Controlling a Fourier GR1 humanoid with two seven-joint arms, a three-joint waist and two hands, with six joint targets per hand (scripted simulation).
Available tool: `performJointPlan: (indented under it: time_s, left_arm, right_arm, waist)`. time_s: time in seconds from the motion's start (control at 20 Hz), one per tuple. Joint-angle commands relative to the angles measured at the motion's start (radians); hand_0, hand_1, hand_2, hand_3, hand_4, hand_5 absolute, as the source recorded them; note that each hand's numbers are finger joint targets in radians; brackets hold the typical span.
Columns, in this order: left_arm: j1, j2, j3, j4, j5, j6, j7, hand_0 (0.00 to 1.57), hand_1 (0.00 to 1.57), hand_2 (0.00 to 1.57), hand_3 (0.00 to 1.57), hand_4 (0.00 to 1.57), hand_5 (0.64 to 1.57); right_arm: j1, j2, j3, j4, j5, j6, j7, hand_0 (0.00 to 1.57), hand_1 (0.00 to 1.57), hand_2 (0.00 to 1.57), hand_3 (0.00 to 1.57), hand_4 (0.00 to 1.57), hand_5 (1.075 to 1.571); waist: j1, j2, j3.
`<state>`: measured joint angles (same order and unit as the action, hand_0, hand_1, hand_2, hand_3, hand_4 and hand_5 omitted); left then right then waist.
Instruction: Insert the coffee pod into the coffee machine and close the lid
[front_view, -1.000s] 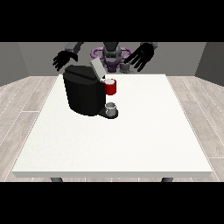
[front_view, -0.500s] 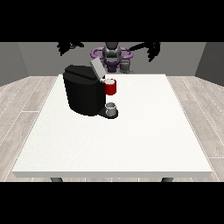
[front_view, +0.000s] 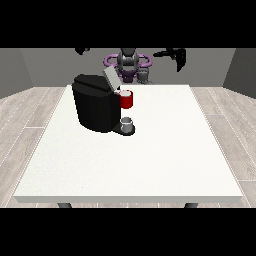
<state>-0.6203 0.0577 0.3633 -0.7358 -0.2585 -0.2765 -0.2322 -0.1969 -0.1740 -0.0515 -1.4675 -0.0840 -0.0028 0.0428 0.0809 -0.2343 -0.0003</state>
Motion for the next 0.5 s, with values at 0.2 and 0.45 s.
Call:
performJointPlan:
  time_s: [0.2, 0.45]
  left_arm:
    - [0.091, -0.055, -0.075, -0.140, 0.125, 0.011, 0.038, 0.00, 0.00, 0.00, 0.00, 0.00, 1.571]
    - [0.186, -0.045, -0.073, -0.273, 0.128, -0.049, 0.028, 0.00, 0.00, 0.00, 0.00, 0.22, 1.571]
  right_arm:
    - [-0.098, -0.022, 0.006, 0.058, 0.030, 0.035, 0.003, 0.00, 0.00, 0.00, 0.00, 0.16, 1.571]
    - [-0.122, 0.008, 0.017, 0.075, 0.047, 0.024, 0.006, 0.00, 0.00, 0.00, 0.00, 0.00, 1.571]
  waist:
    - [0.062, 0.038, 0.0006]
    - [0.073, 0.096, 0.0005]
